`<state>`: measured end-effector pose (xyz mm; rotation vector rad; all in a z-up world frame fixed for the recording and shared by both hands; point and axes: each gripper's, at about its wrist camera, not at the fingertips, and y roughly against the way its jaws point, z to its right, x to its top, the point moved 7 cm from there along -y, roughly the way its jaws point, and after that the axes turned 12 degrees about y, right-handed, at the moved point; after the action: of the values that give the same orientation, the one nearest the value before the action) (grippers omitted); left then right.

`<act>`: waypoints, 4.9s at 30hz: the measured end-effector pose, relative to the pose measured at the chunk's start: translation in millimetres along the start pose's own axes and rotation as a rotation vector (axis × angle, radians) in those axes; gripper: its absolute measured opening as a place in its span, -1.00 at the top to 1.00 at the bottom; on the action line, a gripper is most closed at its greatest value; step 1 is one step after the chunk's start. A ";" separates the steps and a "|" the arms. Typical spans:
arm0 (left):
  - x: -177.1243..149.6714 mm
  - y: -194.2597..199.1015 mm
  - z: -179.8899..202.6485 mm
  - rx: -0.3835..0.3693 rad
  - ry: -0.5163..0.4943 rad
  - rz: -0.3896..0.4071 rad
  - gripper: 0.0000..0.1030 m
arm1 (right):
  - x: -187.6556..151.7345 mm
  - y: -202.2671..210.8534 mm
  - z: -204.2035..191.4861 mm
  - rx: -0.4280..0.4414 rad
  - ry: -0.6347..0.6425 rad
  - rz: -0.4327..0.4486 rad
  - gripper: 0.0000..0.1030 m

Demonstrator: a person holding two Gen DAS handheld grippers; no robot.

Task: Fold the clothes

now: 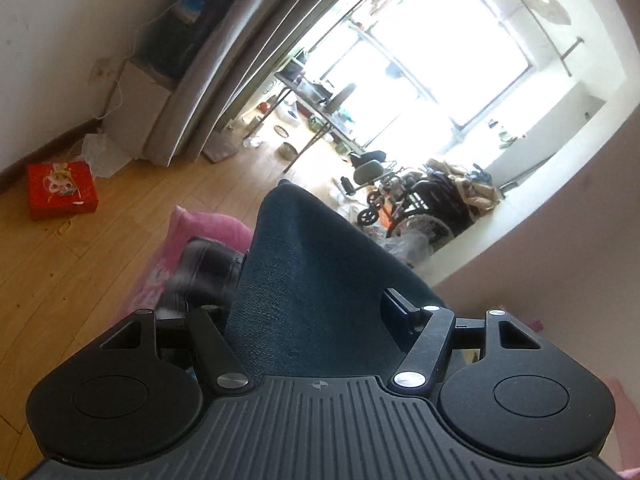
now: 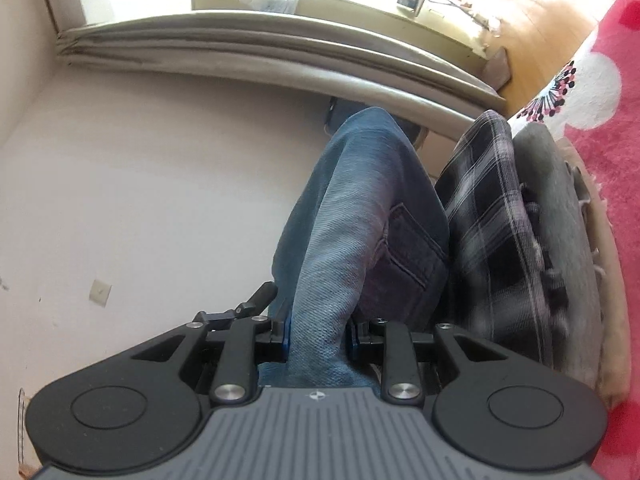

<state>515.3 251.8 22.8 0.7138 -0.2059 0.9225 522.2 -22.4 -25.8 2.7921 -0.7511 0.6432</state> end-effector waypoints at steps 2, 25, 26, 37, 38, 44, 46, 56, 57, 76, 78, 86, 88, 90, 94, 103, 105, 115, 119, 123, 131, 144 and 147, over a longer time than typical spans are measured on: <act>7.4 -11.9 -6.7 0.007 0.010 0.013 -0.27 | 6.0 -9.4 11.6 -0.006 -0.009 0.012 0.44; -28.8 -63.2 -78.1 0.123 0.019 0.058 -0.52 | 17.8 -25.7 62.2 -0.169 0.195 0.028 0.32; -27.9 -63.5 -77.3 0.124 0.015 0.061 -0.52 | 14.1 -28.0 48.5 -0.173 0.293 0.022 0.41; -24.1 -76.1 -70.2 0.137 -0.014 0.069 -0.55 | 10.9 -16.9 85.1 -0.249 0.309 0.088 0.43; -25.8 -79.6 -63.0 0.142 -0.041 0.063 -0.56 | 9.1 -8.7 101.4 -0.216 0.200 0.115 0.35; -17.3 -77.6 -57.1 0.150 -0.022 0.020 -0.57 | 14.9 33.6 118.8 -0.139 -0.019 0.155 -0.03; -10.7 -69.6 -58.6 0.128 0.009 0.016 -0.57 | 22.5 57.9 103.9 -0.168 0.050 0.184 -0.03; -17.5 -30.3 -15.3 0.030 -0.139 0.089 -0.56 | 36.9 20.4 -13.4 -0.290 0.687 0.163 0.34; -26.3 -36.6 -10.3 0.046 -0.190 0.074 -0.56 | 35.0 8.0 -10.5 -0.320 0.700 0.143 0.38; -45.4 -40.6 -13.1 0.149 -0.290 0.083 -0.57 | 21.9 30.1 5.1 -0.377 0.695 0.066 0.90; -59.3 -26.0 -10.8 0.136 -0.332 0.073 -0.59 | -8.5 51.2 -8.8 -0.371 0.787 0.025 0.90; -88.6 -19.5 -5.8 0.320 -0.424 0.132 -0.58 | -61.2 32.4 27.1 -0.530 0.732 -0.121 0.85; -97.5 9.8 4.9 0.286 -0.400 0.141 -0.59 | -67.7 55.6 17.1 -0.506 0.686 -0.085 0.82; -108.9 41.7 12.0 0.260 -0.371 0.140 -0.62 | -81.1 80.1 9.1 -0.523 0.661 -0.077 0.59; -148.5 108.5 6.2 0.258 -0.273 0.107 -0.66 | -127.2 129.0 -5.3 -0.650 0.683 -0.174 0.20; -265.8 245.8 20.4 0.357 -0.261 0.076 -0.80 | -226.5 227.4 -90.6 -0.687 0.663 -0.218 -0.25; -287.3 264.5 38.0 0.387 -0.327 0.081 -0.85 | -246.3 245.0 -108.7 -0.682 0.657 -0.227 -0.30; -355.4 334.5 100.4 0.259 -0.354 0.202 -0.99 | -313.7 324.1 -200.1 -0.679 0.699 -0.173 -0.55; -363.8 342.9 95.2 0.292 -0.337 0.240 -1.00 | -322.2 338.6 -215.5 -0.696 0.735 -0.137 -0.86; -368.3 343.3 78.1 0.368 -0.322 0.255 -1.00 | -324.3 344.3 -219.0 -0.716 0.755 -0.120 -0.96; -370.6 337.9 52.9 0.449 -0.352 0.256 -1.00 | -319.4 335.6 -204.6 -0.803 0.765 -0.115 -0.99; -369.7 342.4 32.0 0.481 -0.331 0.240 -1.00 | -324.9 312.7 -198.1 -0.891 0.792 -0.160 -0.99; -369.3 344.9 30.4 0.498 -0.335 0.246 -1.00 | -327.5 312.6 -200.8 -0.906 0.800 -0.156 -0.99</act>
<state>25.2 126.5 41.7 1.3290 -0.3725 1.0980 34.4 -91.7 23.7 1.5616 -0.4587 0.9713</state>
